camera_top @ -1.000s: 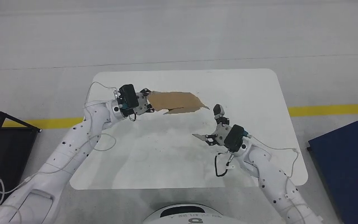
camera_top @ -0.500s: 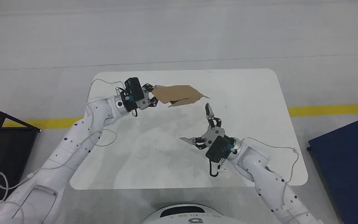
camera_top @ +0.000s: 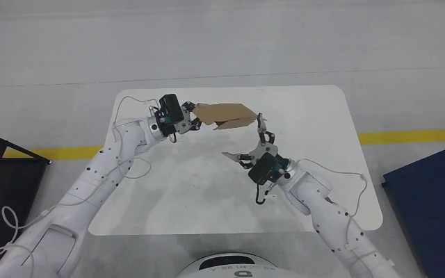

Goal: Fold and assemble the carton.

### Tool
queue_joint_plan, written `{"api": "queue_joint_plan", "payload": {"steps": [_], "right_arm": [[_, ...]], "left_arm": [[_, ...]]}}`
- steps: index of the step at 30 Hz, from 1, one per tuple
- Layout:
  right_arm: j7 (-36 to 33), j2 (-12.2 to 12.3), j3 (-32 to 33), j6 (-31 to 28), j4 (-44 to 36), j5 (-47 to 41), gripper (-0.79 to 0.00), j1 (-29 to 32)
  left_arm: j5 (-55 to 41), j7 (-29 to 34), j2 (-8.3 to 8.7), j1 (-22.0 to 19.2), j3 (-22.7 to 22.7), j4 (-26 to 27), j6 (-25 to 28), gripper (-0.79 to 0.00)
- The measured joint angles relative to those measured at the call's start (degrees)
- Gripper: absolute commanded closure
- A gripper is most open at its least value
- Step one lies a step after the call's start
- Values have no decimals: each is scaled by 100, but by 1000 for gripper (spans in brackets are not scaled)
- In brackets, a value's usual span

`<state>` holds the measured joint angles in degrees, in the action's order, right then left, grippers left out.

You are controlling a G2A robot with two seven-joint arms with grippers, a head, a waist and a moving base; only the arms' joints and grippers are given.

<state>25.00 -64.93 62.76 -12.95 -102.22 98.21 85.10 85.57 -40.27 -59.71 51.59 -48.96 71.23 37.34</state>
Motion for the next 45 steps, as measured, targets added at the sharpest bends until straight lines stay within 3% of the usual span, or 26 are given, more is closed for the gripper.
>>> {"api": "queue_joint_plan", "payload": {"steps": [7, 14, 27, 34, 38, 45], "right_arm": [[-107, -76, -479, -551, 387, 144, -785, -423], [-277, -159, -838, -625, 677, 233, -785, -645], [73, -48, -296, -248, 89, 291, -785, -158], [-201, -119, -657, -448, 283, 416, -785, -404], [198, -104, -553, -425, 253, 227, -785, -335], [1838, 99, 374, -927, 227, -453, -785, 314]], "left_arm": [[-94, 20, -55, -32, -15, -40, 16, 0], [-358, -112, -119, -32, -31, -110, 144, 0], [-337, -318, -158, -17, -140, -261, 327, 0], [-391, -404, -194, 25, -135, -255, 455, 0], [-461, -530, -210, 26, -145, -352, 637, 0], [-557, -1060, -186, 36, -270, -491, 1213, 0]]}}
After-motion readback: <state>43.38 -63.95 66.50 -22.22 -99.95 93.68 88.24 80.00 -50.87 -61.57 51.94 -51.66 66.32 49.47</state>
